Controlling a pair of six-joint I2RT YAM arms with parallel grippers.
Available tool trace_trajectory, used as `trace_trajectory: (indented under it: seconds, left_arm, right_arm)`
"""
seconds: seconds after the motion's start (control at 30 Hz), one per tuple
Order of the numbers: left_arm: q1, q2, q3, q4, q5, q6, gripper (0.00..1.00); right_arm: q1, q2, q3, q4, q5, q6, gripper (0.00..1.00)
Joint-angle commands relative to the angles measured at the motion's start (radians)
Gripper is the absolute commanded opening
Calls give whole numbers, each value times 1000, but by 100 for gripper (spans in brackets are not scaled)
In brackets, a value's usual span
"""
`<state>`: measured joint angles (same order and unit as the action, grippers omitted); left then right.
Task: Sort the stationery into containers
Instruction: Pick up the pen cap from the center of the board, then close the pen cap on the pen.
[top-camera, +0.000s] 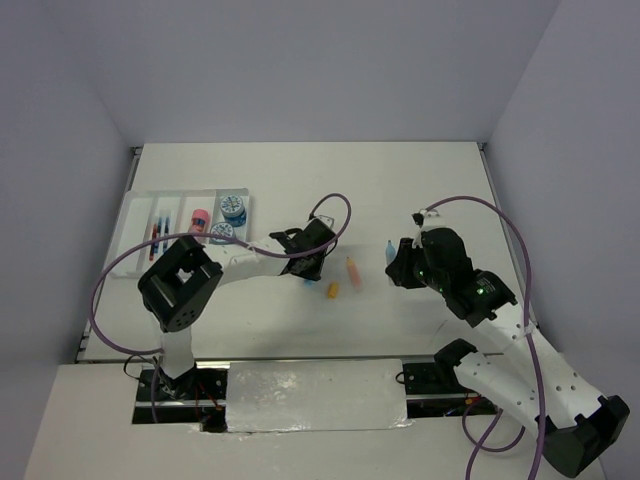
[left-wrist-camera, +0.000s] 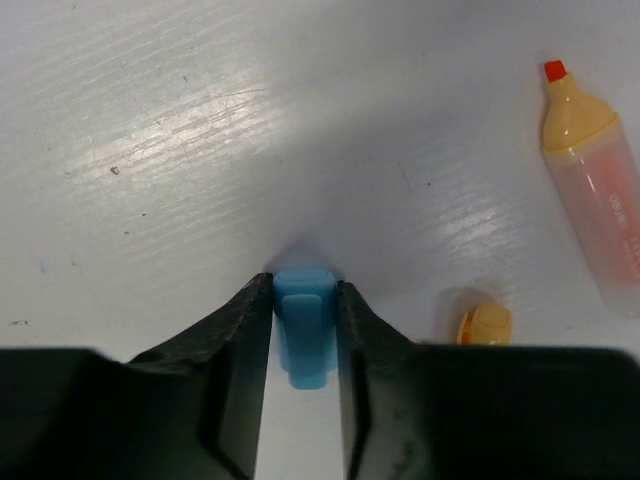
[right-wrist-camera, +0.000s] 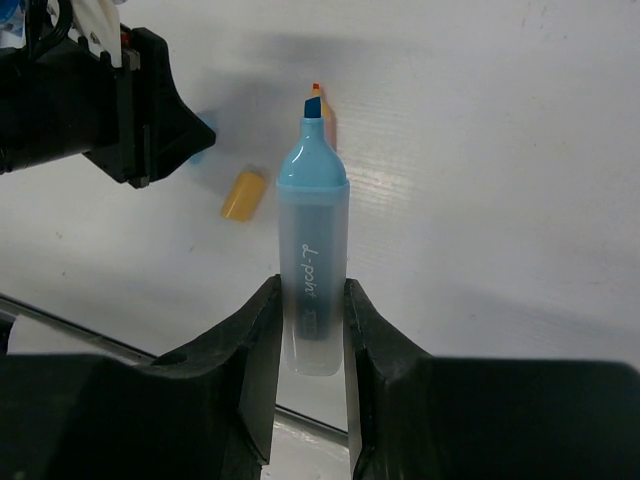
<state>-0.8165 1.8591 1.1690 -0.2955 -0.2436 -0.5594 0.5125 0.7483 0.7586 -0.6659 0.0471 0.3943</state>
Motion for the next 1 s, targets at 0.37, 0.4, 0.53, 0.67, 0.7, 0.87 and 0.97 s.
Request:
trace_trajectory:
  seconds: [0.37,0.4,0.53,0.67,0.7,0.87,0.97]
  left_arm:
    - [-29,-449,-144,189,13,-86,7]
    - [-29,-542,-161,228,30,-86,6]
    - [-30,-768,-305,525,137,-96,7]
    - [-33,-920,-471,888,303,-122,9]
    - [-33,-943,-486,1023,349,-129,9]
    - [-33,-962,-537,1277,516,-206,8]
    - [-35,-994,-568,1343,523,-234,8]
  right_arm:
    - [24,-176,-275,565,-541,121,5]
    - [37,-202,-336,718,-579,191,4]
    - [135,-245,-458,1082,-656,345,3]
    - [340,-196,-461,1285,-619,362,2]
    - [366,-154,-440,1337,-621,357,2]
    - [445,-47,-410,1554,-655,385,2]
    - [469,-59,-375,1482,-587,329,1]
